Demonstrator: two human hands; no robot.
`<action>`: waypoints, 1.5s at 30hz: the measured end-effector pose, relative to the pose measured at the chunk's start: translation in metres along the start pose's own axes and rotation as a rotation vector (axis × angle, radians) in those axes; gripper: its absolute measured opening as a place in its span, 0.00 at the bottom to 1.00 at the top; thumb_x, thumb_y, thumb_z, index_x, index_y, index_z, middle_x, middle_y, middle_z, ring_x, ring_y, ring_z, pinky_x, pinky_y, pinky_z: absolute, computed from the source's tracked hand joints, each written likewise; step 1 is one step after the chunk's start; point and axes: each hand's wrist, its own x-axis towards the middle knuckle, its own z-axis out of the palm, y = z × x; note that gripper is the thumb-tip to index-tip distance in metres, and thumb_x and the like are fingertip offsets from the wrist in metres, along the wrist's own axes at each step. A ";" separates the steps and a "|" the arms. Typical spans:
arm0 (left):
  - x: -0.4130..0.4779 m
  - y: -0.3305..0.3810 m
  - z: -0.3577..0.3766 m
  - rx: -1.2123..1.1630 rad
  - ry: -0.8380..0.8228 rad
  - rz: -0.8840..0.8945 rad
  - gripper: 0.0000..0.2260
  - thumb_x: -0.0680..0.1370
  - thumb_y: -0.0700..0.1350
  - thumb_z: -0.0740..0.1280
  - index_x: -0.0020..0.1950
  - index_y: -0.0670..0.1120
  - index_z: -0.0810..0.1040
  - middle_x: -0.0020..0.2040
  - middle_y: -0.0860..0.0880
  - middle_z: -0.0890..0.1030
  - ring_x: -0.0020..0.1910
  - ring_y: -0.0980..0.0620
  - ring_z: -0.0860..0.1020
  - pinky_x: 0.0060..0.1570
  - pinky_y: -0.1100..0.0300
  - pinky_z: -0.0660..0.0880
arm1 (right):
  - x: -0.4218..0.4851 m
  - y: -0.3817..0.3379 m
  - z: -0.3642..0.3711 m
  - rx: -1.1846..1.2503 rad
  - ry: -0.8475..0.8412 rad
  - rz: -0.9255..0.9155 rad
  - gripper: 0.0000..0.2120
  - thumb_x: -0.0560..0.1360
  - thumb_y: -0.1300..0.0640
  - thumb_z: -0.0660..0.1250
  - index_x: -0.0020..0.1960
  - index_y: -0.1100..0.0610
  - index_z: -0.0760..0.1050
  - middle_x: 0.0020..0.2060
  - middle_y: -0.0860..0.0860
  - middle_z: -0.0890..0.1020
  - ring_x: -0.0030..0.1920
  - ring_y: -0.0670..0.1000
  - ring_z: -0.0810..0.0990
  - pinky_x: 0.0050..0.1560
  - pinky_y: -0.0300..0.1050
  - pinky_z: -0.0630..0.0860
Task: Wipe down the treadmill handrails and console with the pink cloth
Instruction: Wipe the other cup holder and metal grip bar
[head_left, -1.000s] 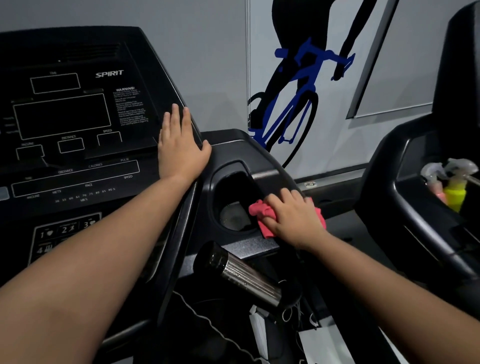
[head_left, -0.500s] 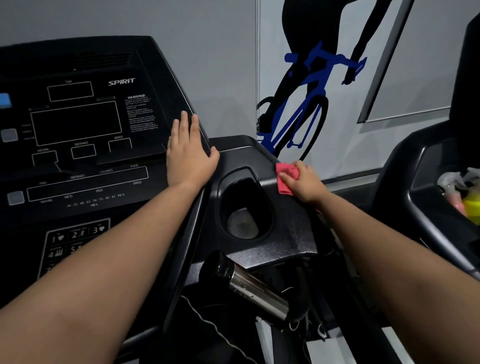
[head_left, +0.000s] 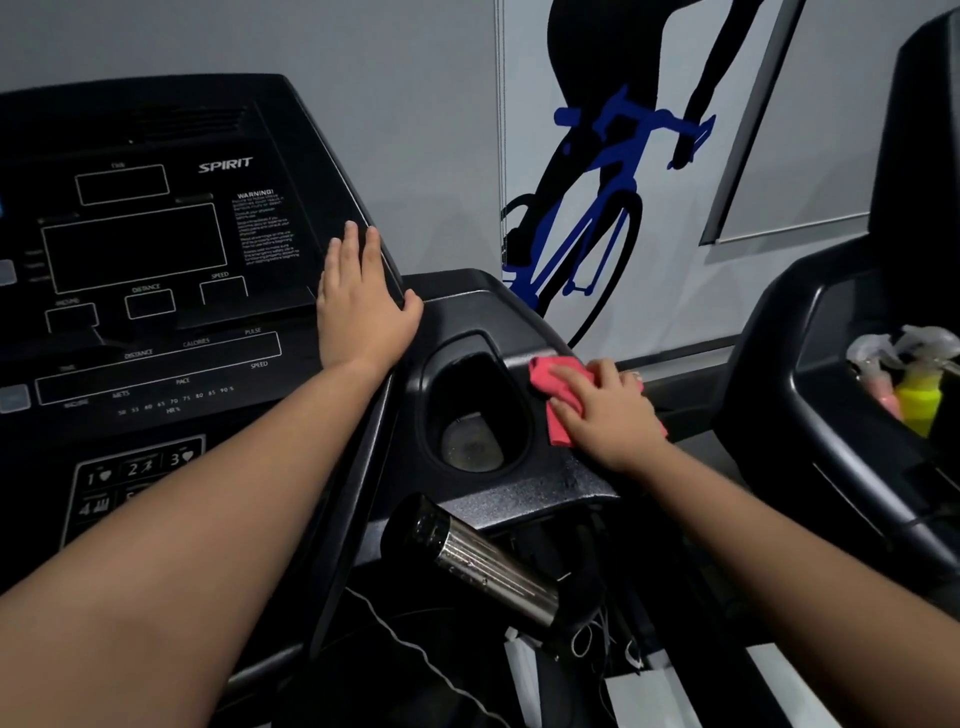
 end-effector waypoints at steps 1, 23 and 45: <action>0.000 0.000 0.000 -0.001 -0.002 0.002 0.32 0.77 0.51 0.61 0.78 0.46 0.52 0.79 0.48 0.49 0.77 0.48 0.48 0.74 0.48 0.53 | -0.009 -0.004 0.002 -0.070 0.006 -0.017 0.26 0.76 0.35 0.46 0.73 0.39 0.58 0.69 0.52 0.64 0.66 0.60 0.64 0.63 0.57 0.66; 0.001 0.002 -0.001 -0.012 0.003 -0.014 0.32 0.77 0.51 0.62 0.78 0.47 0.53 0.79 0.49 0.49 0.77 0.49 0.48 0.73 0.47 0.53 | 0.057 -0.013 -0.004 0.037 -0.118 0.090 0.34 0.79 0.36 0.46 0.78 0.53 0.44 0.69 0.62 0.66 0.65 0.64 0.70 0.63 0.58 0.67; -0.003 -0.001 -0.004 -0.050 -0.040 0.012 0.32 0.78 0.52 0.61 0.78 0.47 0.51 0.79 0.49 0.48 0.77 0.49 0.46 0.73 0.46 0.54 | -0.056 0.000 -0.003 0.000 -0.146 0.011 0.24 0.76 0.33 0.45 0.72 0.30 0.49 0.76 0.44 0.49 0.73 0.62 0.56 0.67 0.63 0.63</action>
